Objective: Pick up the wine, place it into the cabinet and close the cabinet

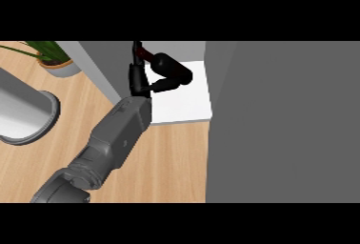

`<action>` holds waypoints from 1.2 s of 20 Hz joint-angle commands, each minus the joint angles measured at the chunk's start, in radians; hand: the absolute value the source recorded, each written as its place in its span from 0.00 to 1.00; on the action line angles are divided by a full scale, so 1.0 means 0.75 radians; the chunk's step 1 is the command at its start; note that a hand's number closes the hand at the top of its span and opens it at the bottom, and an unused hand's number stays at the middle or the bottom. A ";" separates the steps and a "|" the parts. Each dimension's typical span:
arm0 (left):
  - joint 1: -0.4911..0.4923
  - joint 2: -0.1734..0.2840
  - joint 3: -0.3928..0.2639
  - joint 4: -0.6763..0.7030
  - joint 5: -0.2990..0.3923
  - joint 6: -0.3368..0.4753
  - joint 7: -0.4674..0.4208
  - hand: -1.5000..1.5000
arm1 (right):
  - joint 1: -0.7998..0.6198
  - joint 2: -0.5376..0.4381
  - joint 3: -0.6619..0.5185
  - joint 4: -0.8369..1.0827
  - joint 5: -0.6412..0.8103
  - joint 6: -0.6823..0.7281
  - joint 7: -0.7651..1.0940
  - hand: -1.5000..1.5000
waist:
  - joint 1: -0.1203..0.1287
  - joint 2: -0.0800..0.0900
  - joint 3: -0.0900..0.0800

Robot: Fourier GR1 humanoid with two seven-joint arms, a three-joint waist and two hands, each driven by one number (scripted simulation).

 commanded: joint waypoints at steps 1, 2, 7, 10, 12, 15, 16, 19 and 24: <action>0.083 0.009 0.005 0.027 -0.009 -0.076 -0.046 0.00 | -0.010 0.006 0.005 -0.082 0.001 -0.040 0.048 0.00 | 0.018 0.007 -0.008; 0.087 0.019 0.019 0.007 0.002 -0.098 -0.075 0.00 | 0.026 -0.009 -0.030 -0.022 -0.029 0.021 -0.033 0.00 | 0.018 0.010 -0.007; 0.049 0.023 -0.010 0.029 -0.033 -0.130 -0.028 0.00 | 0.040 -0.003 -0.010 -0.097 -0.038 -0.015 0.030 0.00 | 0.016 0.005 -0.007; 0.063 0.001 -0.003 0.013 -0.003 -0.168 -0.028 0.00 | 0.069 0.018 0.040 -0.128 0.000 -0.039 0.062 0.00 | 0.016 -0.002 -0.008; 0.047 0.001 -0.010 0.002 -0.019 -0.191 -0.018 0.00 | -0.014 -0.022 -0.028 -0.021 -0.026 0.003 0.001 0.00 | 0.040 -0.002 -0.007; 0.059 0.001 -0.011 -0.004 0.027 -0.215 -0.003 0.00 | 0.051 0.027 0.048 -0.121 -0.002 -0.042 0.039 0.00 | 0.019 -0.005 -0.007; 0.083 0.001 -0.029 -0.016 0.034 -0.216 -0.038 0.00 | 0.020 -0.029 -0.042 -0.060 -0.078 -0.003 0.038 0.00 | 0.020 -0.006 -0.006; 0.104 0.001 -0.026 -0.026 0.072 -0.258 -0.036 0.00 | 0.054 -0.008 0.012 -0.083 -0.036 -0.003 0.024 0.00 | 0.022 -0.008 -0.007; 0.181 0.001 -0.091 -0.108 0.147 -0.307 -0.038 0.00 | -0.016 -0.042 -0.047 -0.093 -0.082 -0.052 0.111 0.00 | 0.046 -0.024 -0.006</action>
